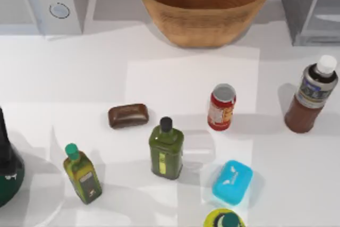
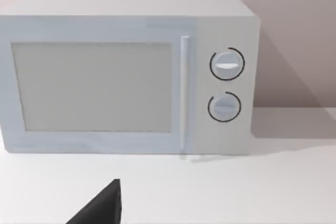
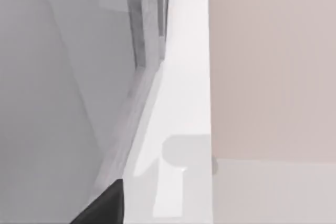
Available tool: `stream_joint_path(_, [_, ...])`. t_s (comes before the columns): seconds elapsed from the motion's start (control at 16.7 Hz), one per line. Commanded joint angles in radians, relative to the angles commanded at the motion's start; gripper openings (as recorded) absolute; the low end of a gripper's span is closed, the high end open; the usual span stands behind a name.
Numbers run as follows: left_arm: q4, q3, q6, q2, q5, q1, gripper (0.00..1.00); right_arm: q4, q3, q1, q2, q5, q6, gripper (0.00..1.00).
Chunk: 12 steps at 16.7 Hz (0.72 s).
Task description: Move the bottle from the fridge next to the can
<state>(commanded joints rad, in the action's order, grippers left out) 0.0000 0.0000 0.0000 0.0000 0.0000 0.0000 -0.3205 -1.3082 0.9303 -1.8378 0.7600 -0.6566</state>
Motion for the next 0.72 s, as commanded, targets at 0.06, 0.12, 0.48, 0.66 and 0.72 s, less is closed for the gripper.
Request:
stream_joint_path(0.06, [0.000,0.000,0.000,0.000,0.000,0.000,1.00,0.003,0.007,0.011,0.003,0.002,-0.002,1.00])
stream_joint_path(0.12, [0.000,0.000,0.000,0.000,0.000,0.000,1.00,0.004,0.008,0.009,0.003,0.000,-0.001,1.00])
stream_joint_path(0.48, [0.000,0.000,0.000,0.000,0.000,0.000,1.00,0.093,0.078,-0.208,0.042,-0.169,0.163,1.00])
stream_joint_path(0.66, [0.000,0.000,0.000,0.000,0.000,0.000,1.00,0.172,0.144,-0.425,0.084,-0.325,0.302,1.00])
stream_joint_path(0.72, [0.000,0.000,0.000,0.000,0.000,0.000,1.00,0.201,0.168,-0.503,0.101,-0.381,0.352,1.00])
